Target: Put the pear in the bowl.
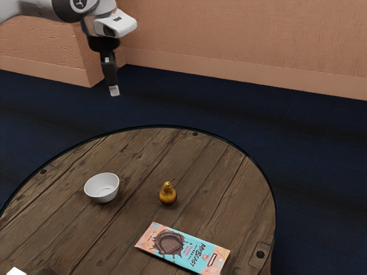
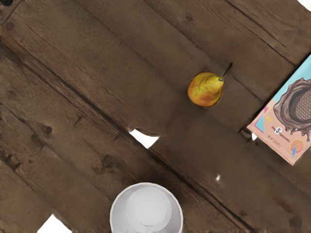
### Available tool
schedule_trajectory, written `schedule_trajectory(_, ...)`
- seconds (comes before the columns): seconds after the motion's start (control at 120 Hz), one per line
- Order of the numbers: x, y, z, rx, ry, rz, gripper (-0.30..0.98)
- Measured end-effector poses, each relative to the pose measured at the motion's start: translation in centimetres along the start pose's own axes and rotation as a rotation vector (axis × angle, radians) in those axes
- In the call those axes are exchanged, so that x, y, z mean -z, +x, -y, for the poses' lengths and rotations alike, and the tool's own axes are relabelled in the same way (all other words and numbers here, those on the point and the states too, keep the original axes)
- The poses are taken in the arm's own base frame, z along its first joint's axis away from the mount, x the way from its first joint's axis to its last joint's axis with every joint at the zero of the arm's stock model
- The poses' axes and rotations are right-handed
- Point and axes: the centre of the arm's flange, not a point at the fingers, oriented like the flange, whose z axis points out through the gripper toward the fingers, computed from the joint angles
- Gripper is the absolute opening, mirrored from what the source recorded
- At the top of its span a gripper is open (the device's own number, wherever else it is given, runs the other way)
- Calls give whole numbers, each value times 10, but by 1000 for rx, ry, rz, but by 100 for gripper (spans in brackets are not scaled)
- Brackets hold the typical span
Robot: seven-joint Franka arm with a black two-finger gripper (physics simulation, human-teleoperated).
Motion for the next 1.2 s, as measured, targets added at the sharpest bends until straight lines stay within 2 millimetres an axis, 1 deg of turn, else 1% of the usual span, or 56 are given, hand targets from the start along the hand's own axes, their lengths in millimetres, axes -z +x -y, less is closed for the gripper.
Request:
schedule_trajectory(0.092, 0, -6, 5, -10, 0, 0, 69)
schedule_trajectory(0.175, -2, -5, 6, -28, -4, 1, 69)
schedule_trajectory(0.208, -8, -1, 6, -36, -19, 0, 69)
schedule_trajectory(0.242, -21, 6, 7, -44, -46, 1, 69)
schedule_trajectory(0.283, -39, 16, 1, -60, -85, 6, 69)
schedule_trajectory(0.325, -64, 17, -15, -78, -125, 11, 68)
schedule_trajectory(0.383, -113, 10, -48, -108, -172, 18, 68)
schedule_trajectory(0.417, -140, 10, -63, -128, -180, 15, 69)
schedule_trajectory(0.517, -217, 23, -93, -189, -171, -16, 69)
schedule_trajectory(0.575, -250, 38, -102, -201, -179, -75, 69)
schedule_trajectory(0.608, -266, 44, -101, -200, -181, -103, 68)
schedule_trajectory(0.642, -279, 45, -96, -191, -177, -126, 68)
schedule_trajectory(0.675, -283, 46, -86, -182, -160, -153, 68)
schedule_trajectory(0.742, -284, 50, -68, -206, -104, -186, 69)
schedule_trajectory(0.825, -303, 61, -57, -255, -71, -187, 69)
schedule_trajectory(0.9, -328, 66, -55, -260, -88, -200, 69)
schedule_trajectory(0.983, -350, 71, -52, -265, -102, -211, 69)
schedule_trajectory(1.1, -373, 74, -55, -278, -124, -222, 69)
schedule_trajectory(1.2, -382, 74, -55, -295, -130, -227, 69)
